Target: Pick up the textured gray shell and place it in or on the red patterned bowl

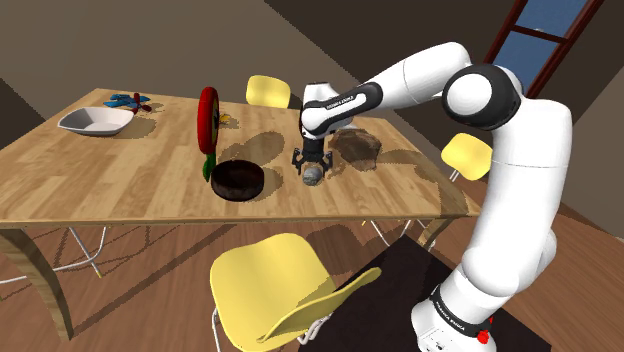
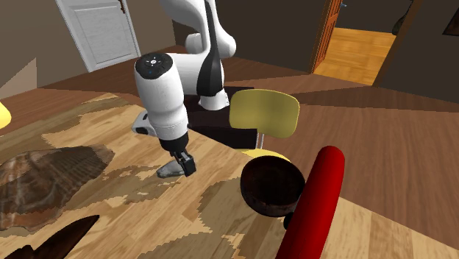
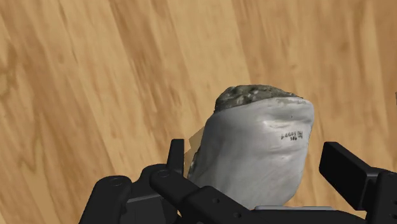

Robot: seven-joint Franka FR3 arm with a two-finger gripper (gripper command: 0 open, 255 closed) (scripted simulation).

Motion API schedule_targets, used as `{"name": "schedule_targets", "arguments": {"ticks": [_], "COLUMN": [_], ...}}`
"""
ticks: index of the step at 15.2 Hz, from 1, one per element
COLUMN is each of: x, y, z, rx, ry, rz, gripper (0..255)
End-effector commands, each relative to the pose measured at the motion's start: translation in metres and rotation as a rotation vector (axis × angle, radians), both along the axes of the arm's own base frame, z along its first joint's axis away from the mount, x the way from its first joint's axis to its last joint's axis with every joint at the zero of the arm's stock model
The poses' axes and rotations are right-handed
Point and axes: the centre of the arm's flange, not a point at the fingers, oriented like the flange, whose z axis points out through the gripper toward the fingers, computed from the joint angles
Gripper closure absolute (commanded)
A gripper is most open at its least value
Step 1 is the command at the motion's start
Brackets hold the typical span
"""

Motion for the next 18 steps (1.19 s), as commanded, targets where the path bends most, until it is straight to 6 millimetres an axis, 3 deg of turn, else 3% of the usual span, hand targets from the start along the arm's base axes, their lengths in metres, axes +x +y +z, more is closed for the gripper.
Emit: {"name": "schedule_targets", "arguments": {"ticks": [1,8,9,18], "x": [-0.0005,-0.0004,-0.0004,-0.0004], "y": [-0.0005,-0.0005,-0.0005,-0.0005], "z": [-0.0044,-0.0044,-0.0044,-0.0044], "rx": [0.0,0.0,0.0,0.0], "ry": [0.0,0.0,0.0,0.0], "rz": [0.0,0.0,0.0,0.0], "gripper": [0,0,255,255]}}
